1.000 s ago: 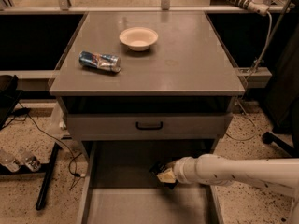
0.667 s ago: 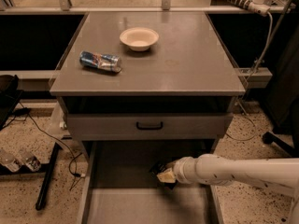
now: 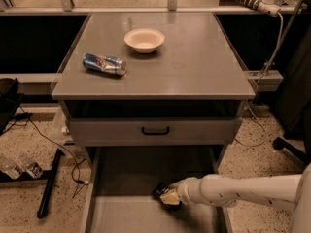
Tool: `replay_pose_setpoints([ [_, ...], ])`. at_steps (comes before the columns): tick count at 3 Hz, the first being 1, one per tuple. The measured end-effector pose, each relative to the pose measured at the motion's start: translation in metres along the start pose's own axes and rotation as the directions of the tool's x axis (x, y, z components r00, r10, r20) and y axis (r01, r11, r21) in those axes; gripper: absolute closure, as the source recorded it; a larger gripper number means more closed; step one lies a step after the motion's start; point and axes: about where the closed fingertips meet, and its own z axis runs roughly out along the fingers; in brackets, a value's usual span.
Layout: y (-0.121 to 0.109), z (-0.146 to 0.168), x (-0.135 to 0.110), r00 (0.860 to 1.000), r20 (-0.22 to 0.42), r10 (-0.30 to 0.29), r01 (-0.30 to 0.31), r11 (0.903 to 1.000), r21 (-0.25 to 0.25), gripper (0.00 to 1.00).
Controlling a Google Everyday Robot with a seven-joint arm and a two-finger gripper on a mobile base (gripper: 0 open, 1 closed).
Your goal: Place rxbar chocolate into middle drawer
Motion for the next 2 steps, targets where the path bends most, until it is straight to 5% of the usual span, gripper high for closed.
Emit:
replay_pose_setpoints([
  [1, 0.0072, 0.0117, 0.0171, 1.0, 0.006, 0.009, -0.01, 0.9999, 0.013, 1.0],
  [2, 0.0062, 0.012, 0.0163, 1.0, 0.009, 0.01, -0.01, 0.9998, 0.018, 0.81],
])
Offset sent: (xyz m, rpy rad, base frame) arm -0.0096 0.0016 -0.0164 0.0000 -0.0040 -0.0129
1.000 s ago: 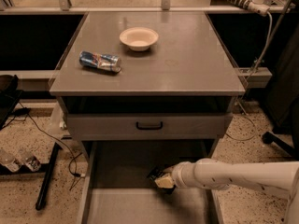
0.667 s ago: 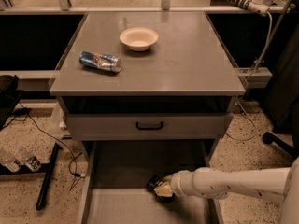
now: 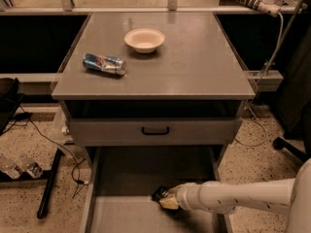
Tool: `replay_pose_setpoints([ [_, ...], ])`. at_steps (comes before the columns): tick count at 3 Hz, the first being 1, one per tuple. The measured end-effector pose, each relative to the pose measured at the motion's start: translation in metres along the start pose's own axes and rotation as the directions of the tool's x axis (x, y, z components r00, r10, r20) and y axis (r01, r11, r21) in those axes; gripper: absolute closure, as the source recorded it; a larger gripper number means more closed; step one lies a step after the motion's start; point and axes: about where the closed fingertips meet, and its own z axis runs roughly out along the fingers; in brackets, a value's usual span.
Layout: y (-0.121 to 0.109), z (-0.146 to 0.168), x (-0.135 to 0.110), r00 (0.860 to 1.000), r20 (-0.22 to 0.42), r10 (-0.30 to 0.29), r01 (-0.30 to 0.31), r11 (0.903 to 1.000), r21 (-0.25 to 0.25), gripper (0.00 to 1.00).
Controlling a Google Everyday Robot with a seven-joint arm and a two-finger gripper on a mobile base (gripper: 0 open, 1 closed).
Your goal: Place rxbar chocolate into middle drawer
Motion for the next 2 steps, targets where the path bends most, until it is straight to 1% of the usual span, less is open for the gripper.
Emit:
replay_pose_setpoints([
  [2, 0.0, 0.0, 0.0, 1.0, 0.0, 0.0, 0.0, 1.0, 0.0, 0.34],
])
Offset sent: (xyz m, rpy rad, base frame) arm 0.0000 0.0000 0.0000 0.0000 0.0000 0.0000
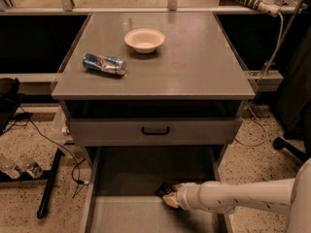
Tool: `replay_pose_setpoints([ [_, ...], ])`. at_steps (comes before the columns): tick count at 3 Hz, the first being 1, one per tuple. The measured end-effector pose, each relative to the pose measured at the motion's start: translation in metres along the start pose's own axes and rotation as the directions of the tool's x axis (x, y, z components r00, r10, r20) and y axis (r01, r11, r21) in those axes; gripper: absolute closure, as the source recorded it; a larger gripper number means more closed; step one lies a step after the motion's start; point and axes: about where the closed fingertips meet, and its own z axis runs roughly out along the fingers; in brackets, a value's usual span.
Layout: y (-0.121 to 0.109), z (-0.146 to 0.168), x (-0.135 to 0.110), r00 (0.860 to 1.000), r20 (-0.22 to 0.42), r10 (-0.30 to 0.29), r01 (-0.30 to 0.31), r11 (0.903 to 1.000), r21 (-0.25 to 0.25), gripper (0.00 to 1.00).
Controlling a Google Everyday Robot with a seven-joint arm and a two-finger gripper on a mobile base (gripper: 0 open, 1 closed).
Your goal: Place rxbar chocolate into middle drawer
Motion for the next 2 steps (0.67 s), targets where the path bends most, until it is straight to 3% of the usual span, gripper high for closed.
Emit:
replay_pose_setpoints([
  [1, 0.0, 0.0, 0.0, 1.0, 0.0, 0.0, 0.0, 1.0, 0.0, 0.11],
  [2, 0.0, 0.0, 0.0, 1.0, 0.0, 0.0, 0.0, 1.0, 0.0, 0.0],
])
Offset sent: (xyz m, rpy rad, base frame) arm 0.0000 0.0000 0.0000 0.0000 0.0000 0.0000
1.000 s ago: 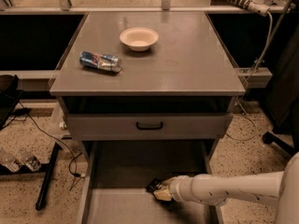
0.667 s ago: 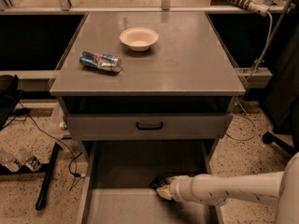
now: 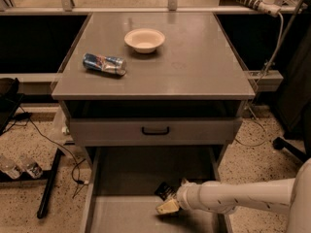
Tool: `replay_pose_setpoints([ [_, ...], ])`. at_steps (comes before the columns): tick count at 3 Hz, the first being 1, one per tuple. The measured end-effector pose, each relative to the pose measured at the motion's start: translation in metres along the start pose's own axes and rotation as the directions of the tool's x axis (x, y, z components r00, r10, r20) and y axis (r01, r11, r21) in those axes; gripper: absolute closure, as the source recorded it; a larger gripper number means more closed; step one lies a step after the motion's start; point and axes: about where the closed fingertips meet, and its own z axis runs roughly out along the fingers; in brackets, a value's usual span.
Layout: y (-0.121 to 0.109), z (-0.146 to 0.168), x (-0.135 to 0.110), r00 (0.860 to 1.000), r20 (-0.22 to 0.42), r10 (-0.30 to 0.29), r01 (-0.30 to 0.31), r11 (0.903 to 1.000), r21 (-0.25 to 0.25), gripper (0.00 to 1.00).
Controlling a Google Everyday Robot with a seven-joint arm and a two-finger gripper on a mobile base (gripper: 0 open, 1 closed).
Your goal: Place rxbar chocolate into middle drawer
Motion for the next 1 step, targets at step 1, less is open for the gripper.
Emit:
replay_pose_setpoints([
  [1, 0.0, 0.0, 0.0, 1.0, 0.0, 0.0, 0.0, 1.0, 0.0, 0.0],
])
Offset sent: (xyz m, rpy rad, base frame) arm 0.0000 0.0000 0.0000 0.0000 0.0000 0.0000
